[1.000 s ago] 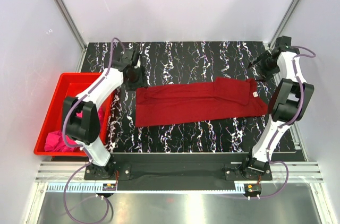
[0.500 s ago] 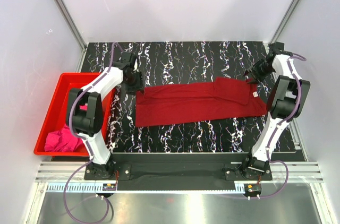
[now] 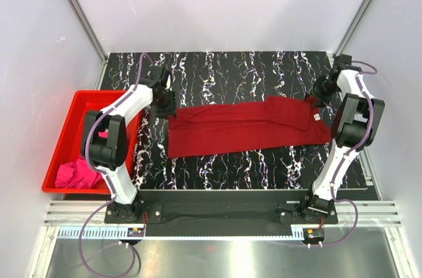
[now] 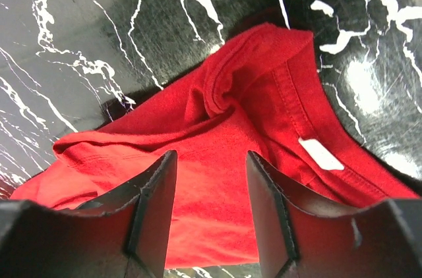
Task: Fold and stack the t-shirts
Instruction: Fold the tshirt
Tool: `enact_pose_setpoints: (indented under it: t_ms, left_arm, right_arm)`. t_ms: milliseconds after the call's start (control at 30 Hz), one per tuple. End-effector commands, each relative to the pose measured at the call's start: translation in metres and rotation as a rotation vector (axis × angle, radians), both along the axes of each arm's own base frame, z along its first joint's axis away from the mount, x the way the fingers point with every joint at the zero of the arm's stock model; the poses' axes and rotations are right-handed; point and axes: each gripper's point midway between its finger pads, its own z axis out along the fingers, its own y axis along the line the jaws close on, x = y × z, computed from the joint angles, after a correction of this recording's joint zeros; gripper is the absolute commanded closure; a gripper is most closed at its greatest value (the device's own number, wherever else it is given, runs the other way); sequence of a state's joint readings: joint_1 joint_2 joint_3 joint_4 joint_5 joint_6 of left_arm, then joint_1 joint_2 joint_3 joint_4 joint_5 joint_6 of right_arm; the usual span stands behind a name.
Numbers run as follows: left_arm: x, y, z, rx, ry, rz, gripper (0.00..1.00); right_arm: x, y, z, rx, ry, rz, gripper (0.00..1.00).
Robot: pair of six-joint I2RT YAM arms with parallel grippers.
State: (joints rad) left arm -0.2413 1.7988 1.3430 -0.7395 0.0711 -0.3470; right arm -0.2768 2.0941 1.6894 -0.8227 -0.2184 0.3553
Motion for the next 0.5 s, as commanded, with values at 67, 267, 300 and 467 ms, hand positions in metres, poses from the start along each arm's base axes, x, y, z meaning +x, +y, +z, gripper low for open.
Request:
enact_pose_setpoints:
  t_ms: [67,267,300,467]
  left_arm:
    - [0.001,0.005,0.016,0.013,-0.063,0.004,0.58]
    - [0.001,0.006,0.018,0.016,-0.065,-0.001,0.56]
    - [0.002,0.004,0.019,0.012,-0.069,-0.004,0.54]
    - [0.005,0.002,0.022,0.002,-0.076,-0.006,0.51]
  right_arm:
    - [0.014,-0.005,0.003,-0.033,-0.049,0.028,0.48]
    - [0.017,-0.001,-0.008,0.0,-0.025,0.019,0.55]
    - [0.017,-0.001,-0.008,0.004,-0.024,0.018,0.58]
    - [0.017,-0.004,-0.003,-0.013,-0.032,0.013,0.82]
